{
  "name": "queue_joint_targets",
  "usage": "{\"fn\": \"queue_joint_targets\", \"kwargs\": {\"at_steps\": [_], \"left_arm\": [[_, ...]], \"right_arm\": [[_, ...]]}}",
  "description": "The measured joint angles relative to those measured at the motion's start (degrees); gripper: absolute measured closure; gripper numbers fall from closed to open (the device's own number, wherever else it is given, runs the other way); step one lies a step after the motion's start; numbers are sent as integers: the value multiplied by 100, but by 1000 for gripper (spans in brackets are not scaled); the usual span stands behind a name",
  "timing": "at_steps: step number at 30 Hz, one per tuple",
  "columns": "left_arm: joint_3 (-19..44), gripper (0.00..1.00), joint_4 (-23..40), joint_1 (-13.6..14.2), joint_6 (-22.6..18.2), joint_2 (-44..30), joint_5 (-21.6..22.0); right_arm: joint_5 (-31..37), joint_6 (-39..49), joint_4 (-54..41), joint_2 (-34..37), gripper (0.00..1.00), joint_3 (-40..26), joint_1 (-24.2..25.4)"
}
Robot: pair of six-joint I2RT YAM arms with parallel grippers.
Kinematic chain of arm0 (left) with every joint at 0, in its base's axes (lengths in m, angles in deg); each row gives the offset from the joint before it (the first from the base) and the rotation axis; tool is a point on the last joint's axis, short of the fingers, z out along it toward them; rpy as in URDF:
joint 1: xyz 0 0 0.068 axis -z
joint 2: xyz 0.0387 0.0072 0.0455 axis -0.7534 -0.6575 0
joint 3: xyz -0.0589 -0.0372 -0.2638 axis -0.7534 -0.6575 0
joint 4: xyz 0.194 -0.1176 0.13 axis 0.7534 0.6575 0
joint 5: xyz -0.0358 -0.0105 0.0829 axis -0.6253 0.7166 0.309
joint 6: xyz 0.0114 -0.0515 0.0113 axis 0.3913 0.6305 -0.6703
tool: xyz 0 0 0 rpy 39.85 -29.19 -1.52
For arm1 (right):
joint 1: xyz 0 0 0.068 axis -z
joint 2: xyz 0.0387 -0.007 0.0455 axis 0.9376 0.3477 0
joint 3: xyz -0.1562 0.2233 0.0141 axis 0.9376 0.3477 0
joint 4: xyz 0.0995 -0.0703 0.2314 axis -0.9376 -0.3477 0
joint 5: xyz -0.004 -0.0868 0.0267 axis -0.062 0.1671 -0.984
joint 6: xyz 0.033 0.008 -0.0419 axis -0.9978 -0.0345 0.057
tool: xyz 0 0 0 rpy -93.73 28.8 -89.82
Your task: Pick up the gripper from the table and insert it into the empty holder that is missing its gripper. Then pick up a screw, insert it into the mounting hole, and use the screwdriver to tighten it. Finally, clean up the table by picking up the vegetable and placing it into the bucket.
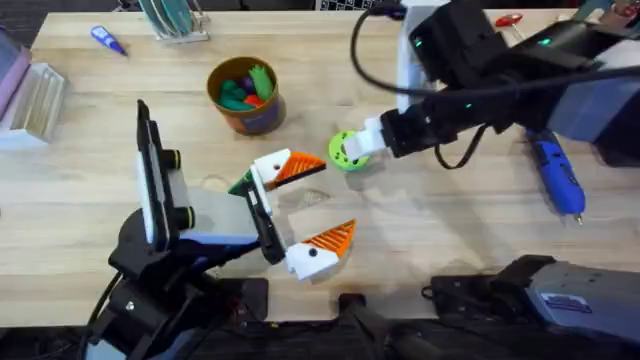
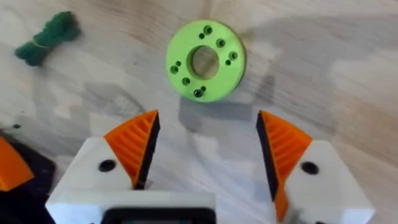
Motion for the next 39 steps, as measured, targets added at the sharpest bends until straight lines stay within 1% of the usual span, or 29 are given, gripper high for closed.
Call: {"fn": "queue_joint_targets", "kwargs": {"at_steps": [3,6,9,12,16,20,24,28,31,36,39], "left_arm": [[0,15,0,0,-1,-1,0],[0,15,0,0,-1,-2,0],[0,15,0,0,1,0,0],[0,15,0,0,-1,0,0],[0,15,0,0,-1,0,0],[0,15,0,0,-1,0,0],[0,15,0,0,1,0,0],[0,14,0,0,1,0,1],[0,15,0,0,-1,0,0],[0,15,0,0,-1,0,0],[0,15,0,0,-1,0,0]], "right_arm": [[330,56,57,106,155,0,-217],[499,80,145,329,191,0,-360],[576,91,207,584,286,0,-459],[601,95,299,808,312,0,-569],[607,95,507,951,416,0,-725],[625,96,698,957,444,0,-781],[642,96,728,959,515,0,-781],[644,95,789,1085,522,0,-781],[709,97,802,1220,667,-22,-774],[710,93,826,1250,820,-50,-772],[701,95,833,1258,882,-50,-778]]}}
